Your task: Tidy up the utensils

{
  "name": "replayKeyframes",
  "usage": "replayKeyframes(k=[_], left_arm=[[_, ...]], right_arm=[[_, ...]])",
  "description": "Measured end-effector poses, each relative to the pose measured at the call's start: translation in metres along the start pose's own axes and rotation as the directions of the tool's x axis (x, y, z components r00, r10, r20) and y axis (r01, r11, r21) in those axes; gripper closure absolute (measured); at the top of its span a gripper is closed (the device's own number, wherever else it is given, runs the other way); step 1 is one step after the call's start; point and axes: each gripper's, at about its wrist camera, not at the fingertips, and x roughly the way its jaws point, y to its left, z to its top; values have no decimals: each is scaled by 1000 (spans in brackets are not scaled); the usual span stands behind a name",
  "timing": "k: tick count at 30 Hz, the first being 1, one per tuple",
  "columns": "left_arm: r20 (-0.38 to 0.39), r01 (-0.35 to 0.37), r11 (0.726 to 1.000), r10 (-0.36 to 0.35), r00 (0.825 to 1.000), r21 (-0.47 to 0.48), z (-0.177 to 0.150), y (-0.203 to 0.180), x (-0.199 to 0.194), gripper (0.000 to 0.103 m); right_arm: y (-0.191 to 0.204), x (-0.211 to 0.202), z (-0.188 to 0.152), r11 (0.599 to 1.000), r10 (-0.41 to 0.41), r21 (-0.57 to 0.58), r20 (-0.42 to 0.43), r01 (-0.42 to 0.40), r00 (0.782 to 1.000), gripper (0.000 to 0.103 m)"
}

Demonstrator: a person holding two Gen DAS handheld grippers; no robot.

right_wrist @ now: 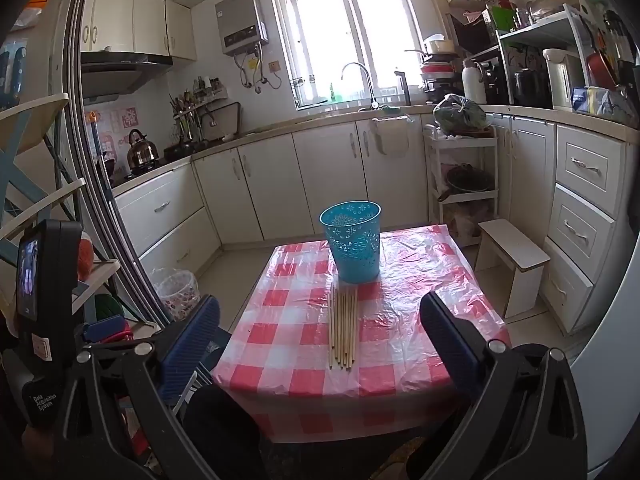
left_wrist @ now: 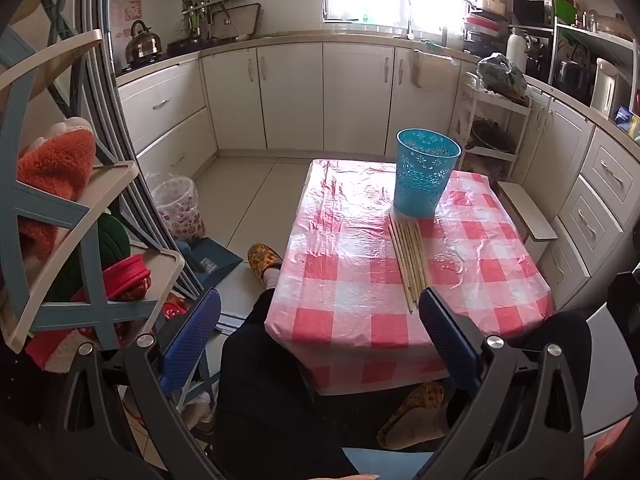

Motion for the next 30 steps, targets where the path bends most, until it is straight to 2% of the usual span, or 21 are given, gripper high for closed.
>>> replayKeyframes(k=[19,30], left_arm=[[-3,25,1000,-25,1000,-1,3,-4,7,8],[30,4,1000,-4,1000,2,4,-9,3,8]], right_arm=[[-3,12,-1,1000,2,12,-26,-2,1000,7],[-7,16,1,1000,5,22,-45,-4,999,7]])
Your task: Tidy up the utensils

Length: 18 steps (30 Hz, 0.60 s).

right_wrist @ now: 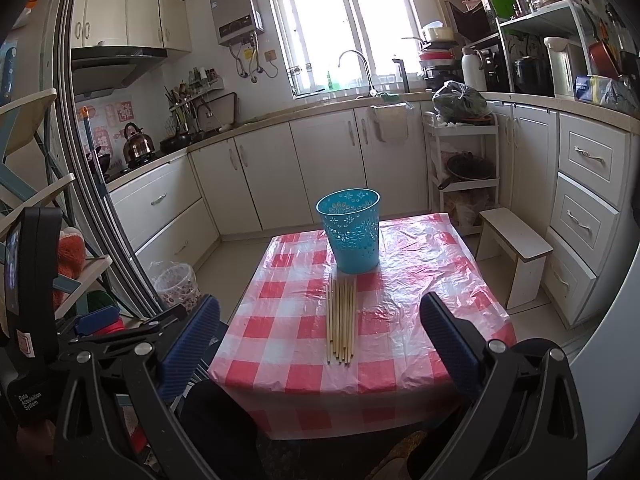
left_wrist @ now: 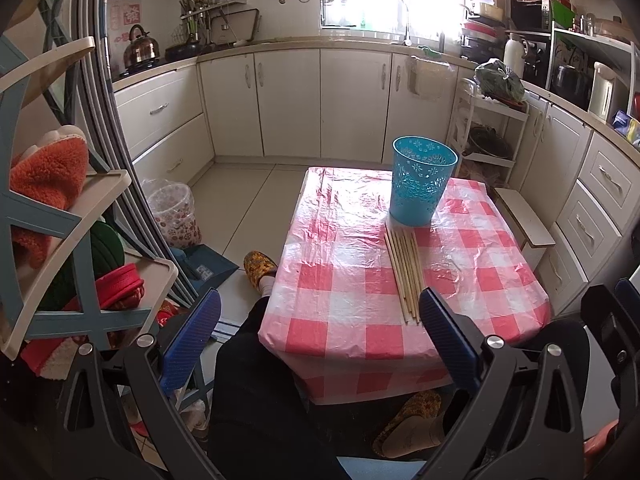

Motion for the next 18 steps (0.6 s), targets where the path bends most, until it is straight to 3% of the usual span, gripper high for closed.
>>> replayKeyframes(k=[18], left_arm=[[10,7,1000,-7,1000,-12,0,7,-5,8]], right_arm=[[0,-1,1,1000,3,-3,1,-3,1000,7]])
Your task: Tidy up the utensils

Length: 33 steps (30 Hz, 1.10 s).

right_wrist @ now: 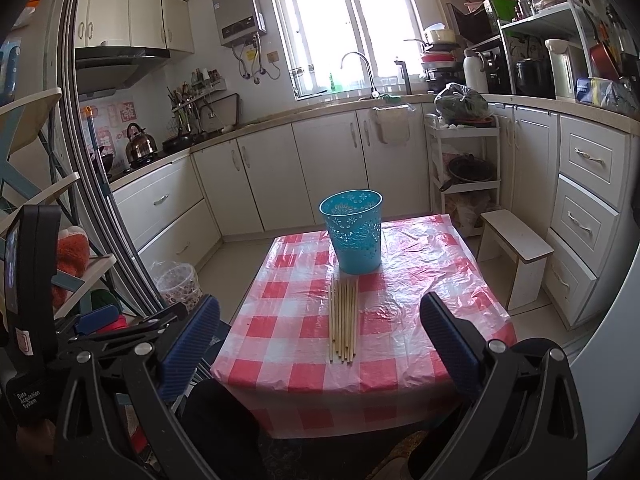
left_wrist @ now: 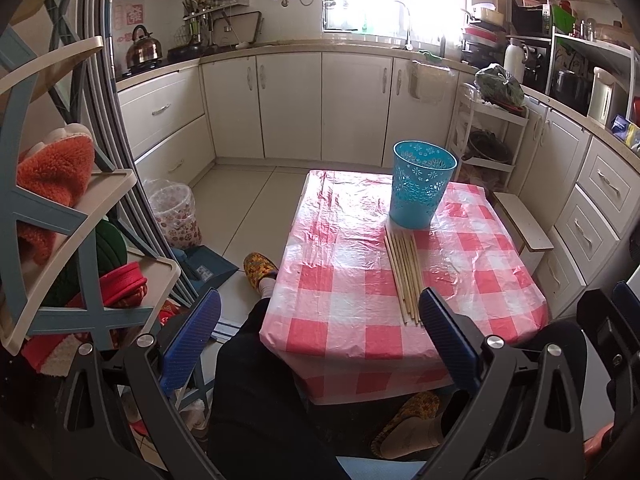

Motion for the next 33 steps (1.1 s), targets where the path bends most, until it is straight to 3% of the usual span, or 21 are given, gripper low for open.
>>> replayKeyframes(k=[33], left_arm=[[-8,2,1000,-2,1000,1,-1,0,1,8]], right_arm=[[3,1,-3,1000,0,-1,-5,0,1000,7]])
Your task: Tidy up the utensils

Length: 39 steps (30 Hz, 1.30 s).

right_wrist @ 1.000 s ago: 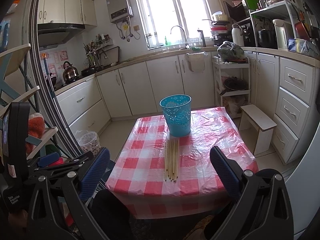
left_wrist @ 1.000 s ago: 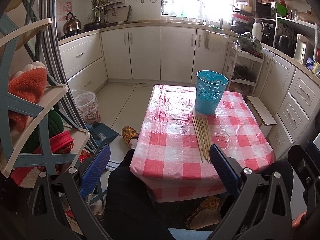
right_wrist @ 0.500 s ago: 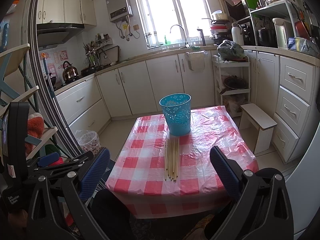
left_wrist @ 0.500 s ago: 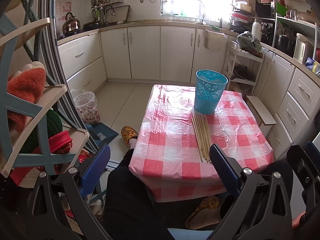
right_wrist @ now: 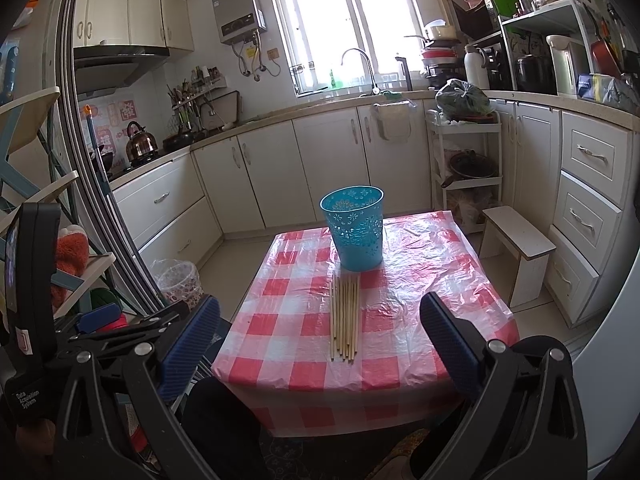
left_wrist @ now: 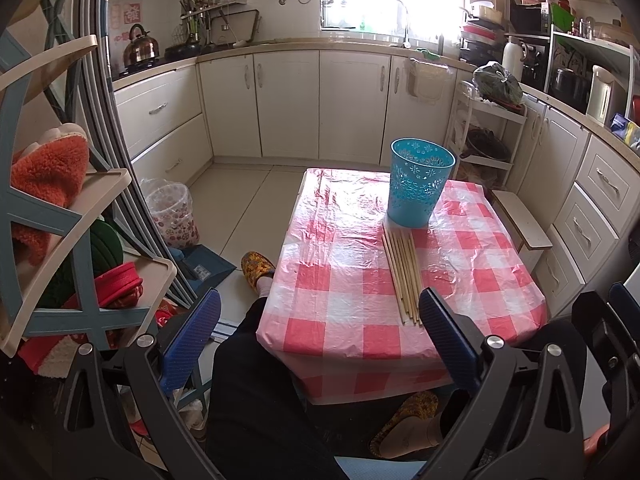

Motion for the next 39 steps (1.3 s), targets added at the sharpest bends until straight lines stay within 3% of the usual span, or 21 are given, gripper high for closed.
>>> replayKeyframes(k=[13,24,31,39], left_arm=[[-74,9,1000,-10,997,-6,5,-4,44,8],[-181,-21,1000,20,983,-7,7,-7,131,8],[-278,7,1000,-15,960,-30,3,-9,194,8],[-326,47,997,-63,943,-57,13,-25,243,8]], right_arm=[[-10,44,-8,999,-41,7,-57,41,998,7],[-45,164,-15,996,-85,-33,-225,79,971,7],[-76,253,-27,998,-50,10,-396,59,917,51],[-71,327,-28,999,-47,-38,-451,33,891,72]])
